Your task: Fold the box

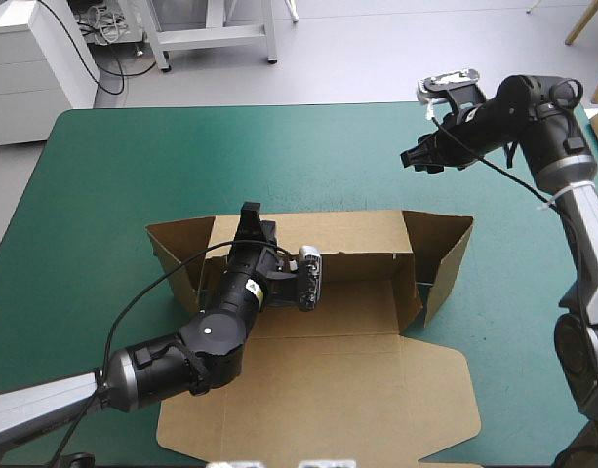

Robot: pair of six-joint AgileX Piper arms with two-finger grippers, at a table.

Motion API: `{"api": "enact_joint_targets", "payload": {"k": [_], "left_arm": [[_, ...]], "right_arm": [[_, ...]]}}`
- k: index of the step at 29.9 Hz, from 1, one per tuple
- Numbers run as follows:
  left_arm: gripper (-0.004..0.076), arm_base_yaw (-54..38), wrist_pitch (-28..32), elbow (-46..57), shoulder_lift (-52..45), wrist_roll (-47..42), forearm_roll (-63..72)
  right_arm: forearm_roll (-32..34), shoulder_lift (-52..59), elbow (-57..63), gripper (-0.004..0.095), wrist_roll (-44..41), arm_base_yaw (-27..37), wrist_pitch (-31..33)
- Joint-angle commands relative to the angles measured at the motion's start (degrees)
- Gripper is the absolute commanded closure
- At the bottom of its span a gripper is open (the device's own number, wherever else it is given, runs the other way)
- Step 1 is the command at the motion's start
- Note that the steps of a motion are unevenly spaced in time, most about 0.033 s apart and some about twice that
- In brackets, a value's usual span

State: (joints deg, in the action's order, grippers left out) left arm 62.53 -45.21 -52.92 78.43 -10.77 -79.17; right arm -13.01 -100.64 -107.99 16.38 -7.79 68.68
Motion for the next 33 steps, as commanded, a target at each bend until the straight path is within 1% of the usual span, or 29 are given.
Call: {"api": "enact_joint_targets", "payload": {"k": [1,7,13,16,19,26,30,33], "left_arm": [[0.0731,0.37,-1.36,-1.15,-2.06,0.00,-2.69],[0.0731,0.37,-1.23,-1.15,-1.96,0.00,-2.69],[0.0731,0.37,-1.45,-1.15,-1.97,0.69,-2.69],[0.0731,0.37,-1.43,-1.15,-1.97,0.69,-2.69],[0.0731,0.37,-1.43,-1.15,-1.97,0.69,-2.69],[0.0731,0.37,-1.43,-1.15,-1.97,0.69,-2.69],[0.0731,0.37,-1.43,-1.15,-1.97,0.69,-2.69],[0.0731,0.37,-1.43,-1.15,-1.97,0.69,-2.69]], "right_arm": [[-2.68,2.27,-1.29,0.0452,2.20,0.31,-1.65],[-2.35,2.47,-1.17,0.0452,2.21,0.18,-1.54],[-1.02,3.83,0.30,0.0452,1.77,-1.48,-1.54],[1.36,5.39,4.93,0.0452,1.77,-2.51,-1.54],[-0.02,7.66,10.24,0.0452,2.27,-2.63,-1.66],[-0.11,13.44,21.09,0.0452,3.24,-2.63,-1.66],[-0.31,17.29,25.59,0.0452,3.66,-2.63,-1.66],[-1.65,20.43,28.60,0.0452,4.38,-2.63,-1.92]]}}
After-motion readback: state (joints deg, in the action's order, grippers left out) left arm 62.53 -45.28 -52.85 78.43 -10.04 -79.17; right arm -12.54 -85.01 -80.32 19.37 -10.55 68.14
